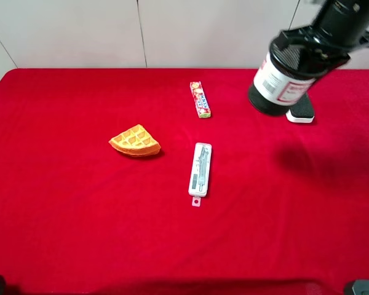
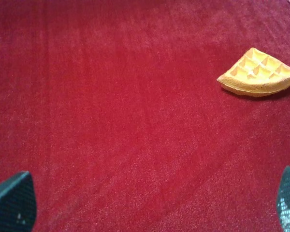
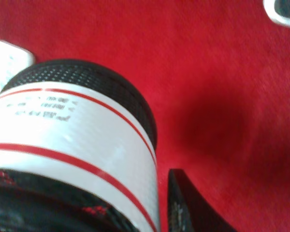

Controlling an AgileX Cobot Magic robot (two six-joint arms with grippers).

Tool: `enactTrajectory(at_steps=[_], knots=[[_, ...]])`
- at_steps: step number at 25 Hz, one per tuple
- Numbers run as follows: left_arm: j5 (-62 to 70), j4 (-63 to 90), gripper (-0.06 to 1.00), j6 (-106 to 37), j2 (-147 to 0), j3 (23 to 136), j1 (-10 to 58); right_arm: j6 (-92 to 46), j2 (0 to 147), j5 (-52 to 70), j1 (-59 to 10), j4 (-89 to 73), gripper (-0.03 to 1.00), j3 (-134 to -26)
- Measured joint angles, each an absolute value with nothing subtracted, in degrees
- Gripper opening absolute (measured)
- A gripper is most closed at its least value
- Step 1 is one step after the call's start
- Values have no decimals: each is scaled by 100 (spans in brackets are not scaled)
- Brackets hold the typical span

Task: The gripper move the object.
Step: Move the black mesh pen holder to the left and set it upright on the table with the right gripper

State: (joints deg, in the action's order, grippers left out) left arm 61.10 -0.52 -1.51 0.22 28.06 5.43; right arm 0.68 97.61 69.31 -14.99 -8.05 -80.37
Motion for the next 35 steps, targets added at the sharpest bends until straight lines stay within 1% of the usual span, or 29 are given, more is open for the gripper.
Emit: enactTrajectory(at_steps=[6, 16, 27, 31, 35], knots=[[6110, -52, 99, -151, 22, 2806, 543, 404, 9899, 6959, -2103, -770, 7, -8805], [6110, -52, 99, -151, 22, 2806, 543, 688, 11247, 6974, -2866, -777, 7, -10391], [6110, -52, 99, -151, 22, 2806, 543, 792, 12843, 6976, -3069, -1030, 6, -12332], [6110, -52, 99, -151, 22, 2806, 543, 822, 13338, 6943, -3069, -1083, 6, -12783], [6110, -52, 99, -151, 22, 2806, 543, 854, 13667, 6699, -3069, -1163, 6, -12900]])
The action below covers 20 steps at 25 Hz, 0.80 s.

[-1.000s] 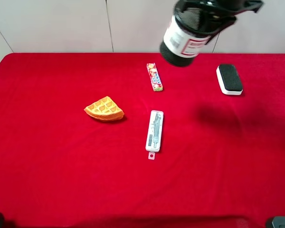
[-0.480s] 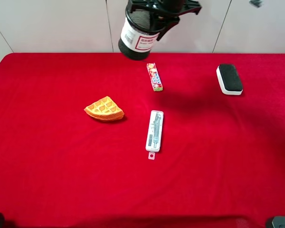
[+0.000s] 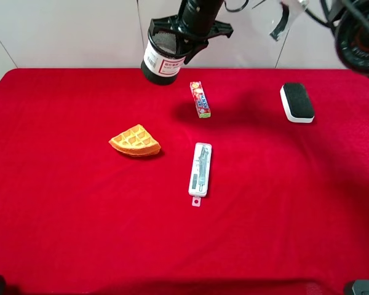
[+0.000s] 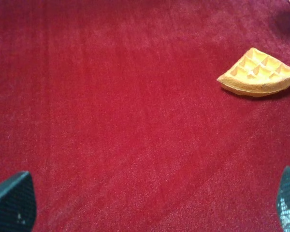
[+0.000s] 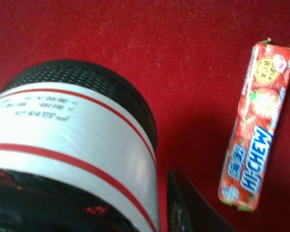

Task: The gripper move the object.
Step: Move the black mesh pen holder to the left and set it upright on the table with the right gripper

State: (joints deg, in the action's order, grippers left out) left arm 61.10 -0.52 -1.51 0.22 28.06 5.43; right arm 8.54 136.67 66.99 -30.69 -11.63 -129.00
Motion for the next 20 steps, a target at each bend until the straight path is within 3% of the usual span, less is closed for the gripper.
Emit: enactTrajectory(at_steps=[10, 20], knots=[[6110, -52, 99, -151, 22, 2806, 543, 857, 14192, 5857, -3069, -1265, 6, -12906], [6110, -52, 99, -151, 22, 2806, 543, 857, 14557, 5758, -3069, -1128, 6, -12911]])
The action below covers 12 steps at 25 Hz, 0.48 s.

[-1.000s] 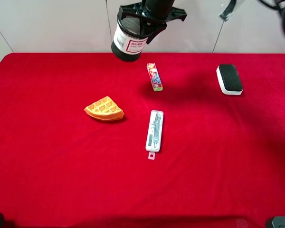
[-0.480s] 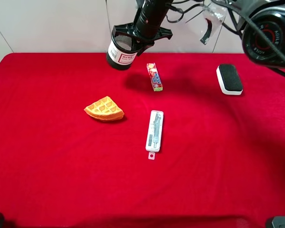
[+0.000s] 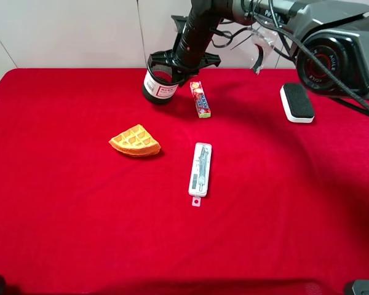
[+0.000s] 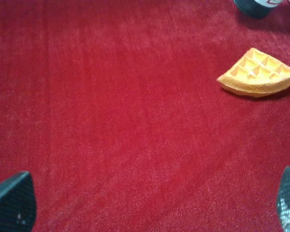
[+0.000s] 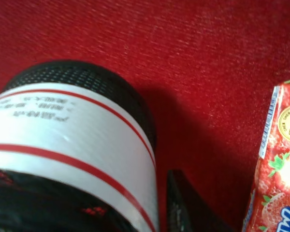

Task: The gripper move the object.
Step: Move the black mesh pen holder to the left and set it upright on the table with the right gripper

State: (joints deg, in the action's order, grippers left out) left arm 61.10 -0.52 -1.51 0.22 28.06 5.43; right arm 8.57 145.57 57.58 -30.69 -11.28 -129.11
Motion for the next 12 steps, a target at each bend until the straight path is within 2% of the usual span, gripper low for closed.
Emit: enactTrajectory(at_steps=[12], knots=[[6110, -52, 99, -151, 22, 2806, 543, 857, 14658, 5824, -3069, -1088, 6, -12911]])
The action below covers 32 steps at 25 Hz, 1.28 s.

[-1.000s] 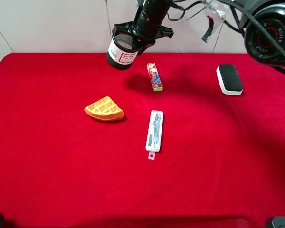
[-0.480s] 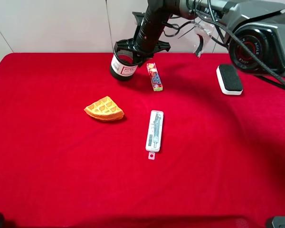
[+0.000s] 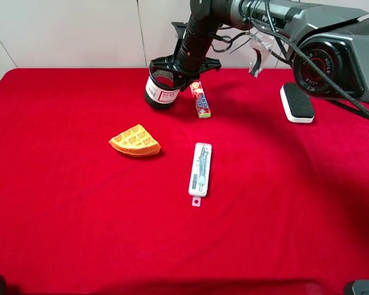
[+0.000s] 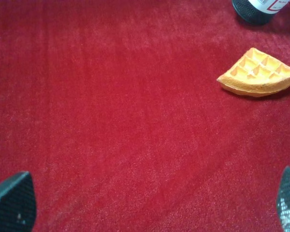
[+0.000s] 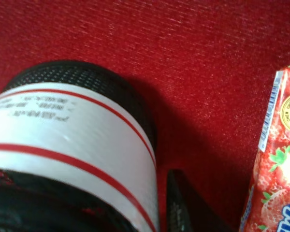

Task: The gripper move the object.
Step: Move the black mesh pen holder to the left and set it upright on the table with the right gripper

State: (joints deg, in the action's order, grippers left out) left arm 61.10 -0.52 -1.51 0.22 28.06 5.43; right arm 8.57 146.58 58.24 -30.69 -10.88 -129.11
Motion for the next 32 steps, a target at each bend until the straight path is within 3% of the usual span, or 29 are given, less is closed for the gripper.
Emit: enactTrajectory(at_steps=[4, 11, 14, 32], knots=[[6110, -52, 99, -151, 22, 2806, 543, 857, 14658, 5824, -3069, -1088, 8, -12911], [6110, -52, 99, -151, 22, 2806, 543, 857, 14658, 5816, -3069, -1104, 43, -12921], [6110, -52, 99, -151, 22, 2806, 543, 857, 14658, 5822, -3069, -1128, 50, -12980], [6110, -52, 99, -151, 22, 2806, 543, 857, 14658, 6952, -3069, -1087, 53, -14625]])
